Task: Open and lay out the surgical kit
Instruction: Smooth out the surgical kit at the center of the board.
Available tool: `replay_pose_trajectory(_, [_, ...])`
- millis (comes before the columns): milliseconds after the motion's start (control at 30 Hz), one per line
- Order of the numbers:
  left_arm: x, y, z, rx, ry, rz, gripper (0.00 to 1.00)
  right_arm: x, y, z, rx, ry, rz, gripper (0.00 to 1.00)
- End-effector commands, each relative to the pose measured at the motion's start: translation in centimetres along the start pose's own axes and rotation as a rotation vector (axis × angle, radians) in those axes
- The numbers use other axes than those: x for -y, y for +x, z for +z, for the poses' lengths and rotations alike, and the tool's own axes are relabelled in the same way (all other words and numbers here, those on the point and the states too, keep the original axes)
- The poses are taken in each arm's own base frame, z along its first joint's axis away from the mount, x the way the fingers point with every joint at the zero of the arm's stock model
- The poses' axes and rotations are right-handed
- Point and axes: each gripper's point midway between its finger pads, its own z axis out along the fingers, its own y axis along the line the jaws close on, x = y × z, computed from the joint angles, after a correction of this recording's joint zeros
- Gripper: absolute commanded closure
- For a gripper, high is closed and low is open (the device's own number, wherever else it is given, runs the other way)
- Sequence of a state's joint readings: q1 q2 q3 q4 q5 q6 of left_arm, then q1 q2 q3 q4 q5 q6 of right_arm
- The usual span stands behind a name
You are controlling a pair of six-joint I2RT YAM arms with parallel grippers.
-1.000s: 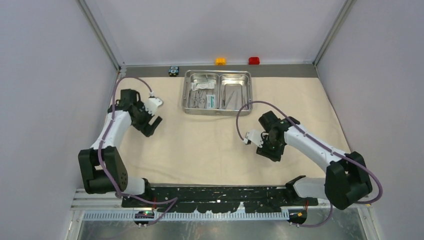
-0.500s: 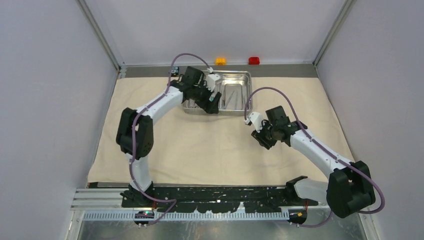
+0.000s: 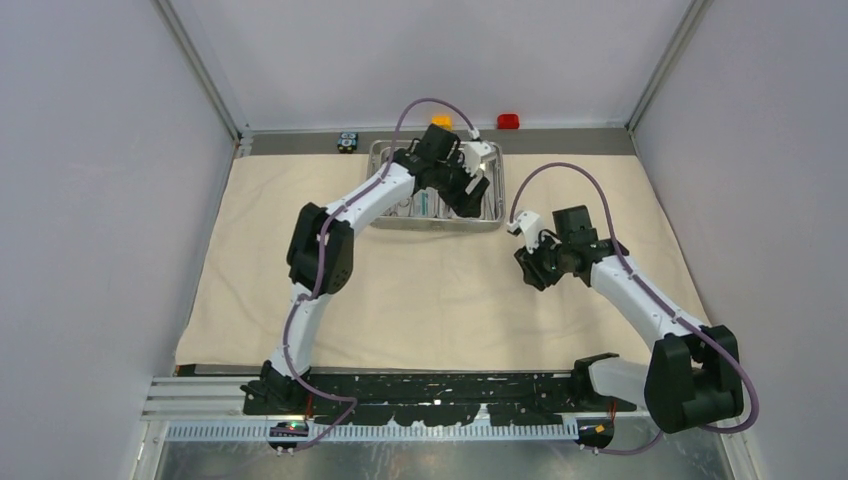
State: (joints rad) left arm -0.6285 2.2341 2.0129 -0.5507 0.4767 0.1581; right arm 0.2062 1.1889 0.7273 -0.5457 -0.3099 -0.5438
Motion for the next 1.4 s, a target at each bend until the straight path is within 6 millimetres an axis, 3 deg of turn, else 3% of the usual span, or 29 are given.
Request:
replay_pose_trajectory(0, [2.0, 0.6, 0.9, -0.023, 0.093, 0.098, 0.25, -0.8, -0.7, 0.1, 0.023, -0.063, -0.016, 0.57])
replay_pose_trajectory(233, [2.2, 3.0, 3.1, -0.095, 0.093, 0.161, 0.27, -1.4, 0.3, 0.9, -0.016, -0.113, -0.013, 0.57])
replay_pose_trajectory(533, [-0.9, 3.5, 4.8, -0.125, -0.049, 0.173, 0.48, -1.1, 0.8, 2.0, -0.049, -0.12, -0.011, 0.61])
replay_pose_trajectory(1033, [-2.7, 6.7, 7.1, -0.259, -0.169, 0.347, 0.5, -1.0, 2.1, 2.6, -0.127, -0.136, -0.019, 0.63])
replay_pose_trajectory(1367, [-2.3, 8.3, 7.5, -0.317, -0.173, 0.383, 0.49, -4.4, 5.2, 3.5, -0.347, -0.236, -0.27, 0.7])
